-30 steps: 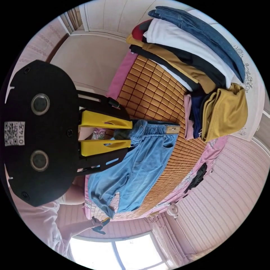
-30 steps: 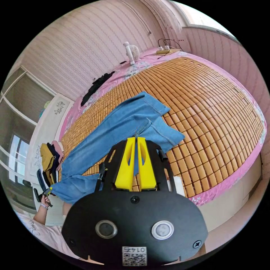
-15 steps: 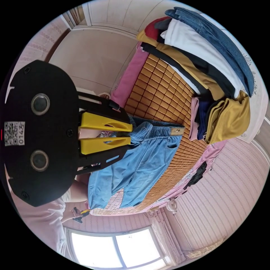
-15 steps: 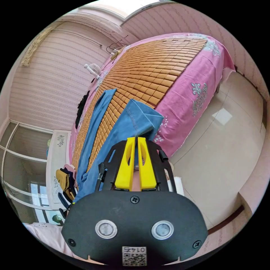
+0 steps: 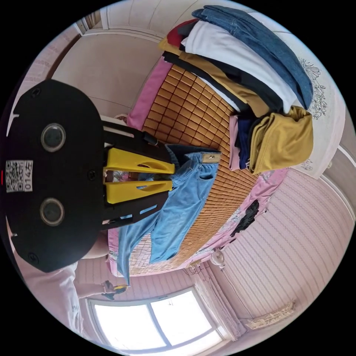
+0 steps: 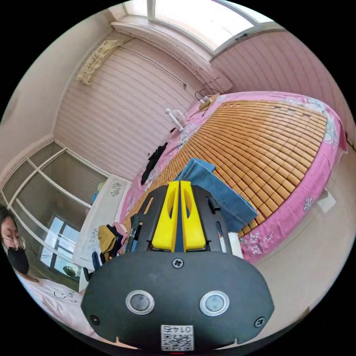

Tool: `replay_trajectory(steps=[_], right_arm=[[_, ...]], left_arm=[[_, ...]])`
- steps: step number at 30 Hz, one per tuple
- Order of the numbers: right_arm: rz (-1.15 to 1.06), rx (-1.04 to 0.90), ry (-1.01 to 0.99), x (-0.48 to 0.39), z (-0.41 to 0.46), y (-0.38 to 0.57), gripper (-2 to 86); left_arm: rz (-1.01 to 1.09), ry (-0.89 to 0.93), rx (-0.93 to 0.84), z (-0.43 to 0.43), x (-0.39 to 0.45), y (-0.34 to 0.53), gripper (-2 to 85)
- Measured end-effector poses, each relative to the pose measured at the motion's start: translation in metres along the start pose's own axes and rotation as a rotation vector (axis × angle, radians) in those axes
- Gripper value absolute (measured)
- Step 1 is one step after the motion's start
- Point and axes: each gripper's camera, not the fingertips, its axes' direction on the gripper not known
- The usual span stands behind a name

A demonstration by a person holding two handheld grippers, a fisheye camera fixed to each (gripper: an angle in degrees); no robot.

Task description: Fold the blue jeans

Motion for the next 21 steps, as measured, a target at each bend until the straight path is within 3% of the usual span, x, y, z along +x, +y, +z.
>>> replay_trajectory(steps=[5,9,15,19,21], right_arm=[[-0.064,0.15,-0.048,-0.012,-0.046,0.007,0.0],[0.088,-0.014,0.166,0.04,-0.034,0.049,0.0],[0.349,-0.152,0.304,0.097,0.003,0.098,0.5],[0.377,-0.167,0.378,0.093,0.011,0.096,1.6],[0.362,-0.102,0.526,0.078,0.008,0.083,2.6]], left_arm=[[0.016,0.037,0.055,-0.021,-0.004,0.002,2.0],[0.012,0.032,-0.04,-0.004,-0.017,0.029,2.6],[-0.073,-0.078,-0.212,0.049,-0.038,0.053,3.5],[-0.073,-0.112,-0.235,0.062,-0.034,0.052,4.3],[-0.076,-0.11,-0.241,0.064,-0.034,0.051,4.8]])
